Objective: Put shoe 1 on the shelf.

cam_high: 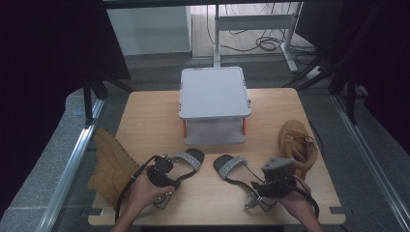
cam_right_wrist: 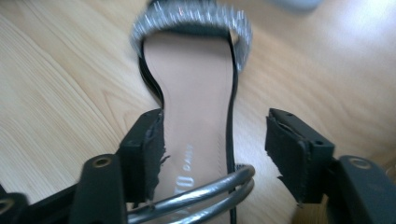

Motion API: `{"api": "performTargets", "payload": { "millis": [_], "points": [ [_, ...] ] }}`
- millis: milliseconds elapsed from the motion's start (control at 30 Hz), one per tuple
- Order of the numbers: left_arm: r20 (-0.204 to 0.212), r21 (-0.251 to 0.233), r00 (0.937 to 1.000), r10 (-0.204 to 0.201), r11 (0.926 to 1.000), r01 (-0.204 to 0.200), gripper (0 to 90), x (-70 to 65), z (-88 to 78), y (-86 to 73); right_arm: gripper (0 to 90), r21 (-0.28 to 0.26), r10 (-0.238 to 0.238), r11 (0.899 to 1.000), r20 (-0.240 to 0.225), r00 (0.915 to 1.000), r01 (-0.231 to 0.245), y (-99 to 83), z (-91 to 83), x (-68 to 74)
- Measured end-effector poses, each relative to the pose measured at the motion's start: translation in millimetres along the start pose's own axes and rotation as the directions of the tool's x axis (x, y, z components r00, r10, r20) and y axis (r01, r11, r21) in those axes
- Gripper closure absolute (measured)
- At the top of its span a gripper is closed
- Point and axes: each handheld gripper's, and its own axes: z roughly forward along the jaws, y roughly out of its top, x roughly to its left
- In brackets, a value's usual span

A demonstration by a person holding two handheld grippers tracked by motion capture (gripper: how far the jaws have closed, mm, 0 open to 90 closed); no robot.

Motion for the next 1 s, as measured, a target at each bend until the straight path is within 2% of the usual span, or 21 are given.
{"api": "performTargets", "payload": {
  "millis": [67, 200, 267, 367, 500, 567, 767, 1000],
  "points": [
    [-0.001, -0.003, 1.0, -0.007, 1.0, 0.007, 37.1, 0.1, 0.0, -0.3, 32.8, 0.06, -0.005, 0.998, 0.003, 1.0, 0.004, 4.2, 6.1, 0.3],
    [0.011, -0.02, 0.9992, -0.038, 0.9991, 0.038, 38.1, 2.1, -0.1, -1.8, 29.5, 0.114, -0.014, 0.993, 0.031, 0.9994, 0.01, 15.3, 10.9, 6.4],
    [0.006, -0.025, 0.9987, -0.05, 0.9984, 0.05, 39.0, 1.9, 0.0, -2.1, 28.5, 0.141, -0.011, 0.99, 0.029, 0.9995, 0.007, 21.0, 16.2, 7.7],
    [-0.011, -0.039, 0.9982, -0.059, 0.9975, 0.059, 39.6, -0.7, 0.1, -3.5, 28.3, 0.183, 0.017, 0.983, -0.02, 0.9996, -0.013, 26.4, 28.0, 5.7],
    [-0.004, -0.046, 0.9977, -0.068, 0.9966, 0.068, 40.0, 0.3, 0.3, -4.2, 32.4, 0.275, 0.016, 0.961, -0.075, 0.997, 0.005, 25.5, 44.6, 6.0],
    [-0.002, -0.047, 0.9975, -0.071, 0.9964, 0.071, 40.1, 0.6, 0.3, -4.2, 36.9, 0.294, 0.02, 0.956, -0.074, 0.997, 0.003, 25.9, 47.1, 4.6],
    [0.005, -0.077, 0.9961, -0.089, 0.9931, 0.089, 40.7, 1.4, 0.4, -7.7, 38.2, 0.329, 0.049, 0.944, -0.093, 0.9945, -0.015, 27.4, 50.2, 2.2],
    [0.001, -0.094, 0.9961, -0.088, 0.9917, 0.087, 41.4, 1.6, 0.9, -7.3, 38.9, 0.37, 0.053, 0.929, -0.072, 0.996, -0.022, 31.0, 54.8, 4.2]
  ]
}}
